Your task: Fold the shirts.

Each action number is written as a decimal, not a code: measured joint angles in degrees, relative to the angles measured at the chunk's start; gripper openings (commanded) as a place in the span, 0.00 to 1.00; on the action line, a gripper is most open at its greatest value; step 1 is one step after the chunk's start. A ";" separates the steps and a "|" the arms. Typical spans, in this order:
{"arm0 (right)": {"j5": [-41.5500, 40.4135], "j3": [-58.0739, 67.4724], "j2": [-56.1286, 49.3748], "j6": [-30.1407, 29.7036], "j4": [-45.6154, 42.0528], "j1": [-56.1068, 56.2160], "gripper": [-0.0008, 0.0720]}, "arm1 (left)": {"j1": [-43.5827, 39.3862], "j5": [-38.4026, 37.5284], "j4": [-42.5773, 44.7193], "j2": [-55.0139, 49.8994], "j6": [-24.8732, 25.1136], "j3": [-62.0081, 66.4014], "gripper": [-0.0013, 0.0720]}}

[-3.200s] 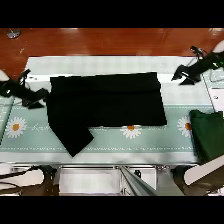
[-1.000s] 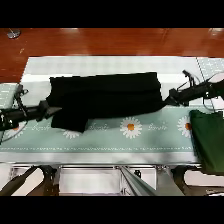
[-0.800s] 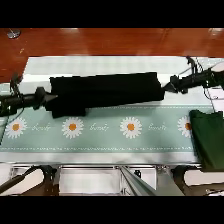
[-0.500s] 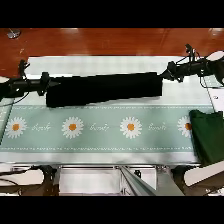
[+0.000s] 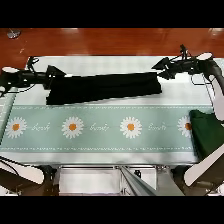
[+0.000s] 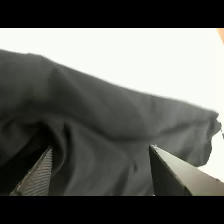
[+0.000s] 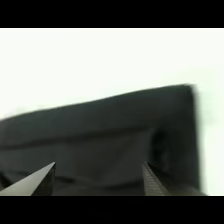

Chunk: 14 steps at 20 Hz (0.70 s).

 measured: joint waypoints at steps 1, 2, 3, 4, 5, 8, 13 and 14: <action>0.26 0.31 -0.20 -0.02 -0.04 -1.14 0.87 | 1.51 -1.75 2.27 0.02 -1.46 0.83 0.97; 1.42 0.48 -0.37 0.15 -0.59 -2.40 0.86 | 2.86 -4.24 5.29 0.66 -2.86 1.16 0.97; 2.51 0.55 -0.50 0.96 -1.66 -3.54 0.86 | 4.07 -5.46 9.01 2.08 -4.55 1.09 0.97; 3.54 0.55 -0.61 2.08 -3.34 -4.44 0.86 | 4.81 -5.25 13.16 4.04 -5.97 0.33 0.97; 4.66 0.55 -0.76 3.37 -5.53 -5.09 0.86 | 5.03 -5.31 16.52 6.16 -6.84 -0.98 0.97; 9.44 0.48 -1.66 5.31 -10.08 -4.96 0.86 | 3.21 -1.05 21.90 14.75 -7.28 -7.56 0.97; 11.89 0.66 -3.23 5.77 -10.75 -0.42 0.37 | -7.50 6.32 22.51 28.22 -5.11 -17.79 0.97; 10.99 0.92 -3.56 5.53 -11.61 0.87 0.05 | -10.71 7.37 22.27 29.75 -4.46 -18.73 0.96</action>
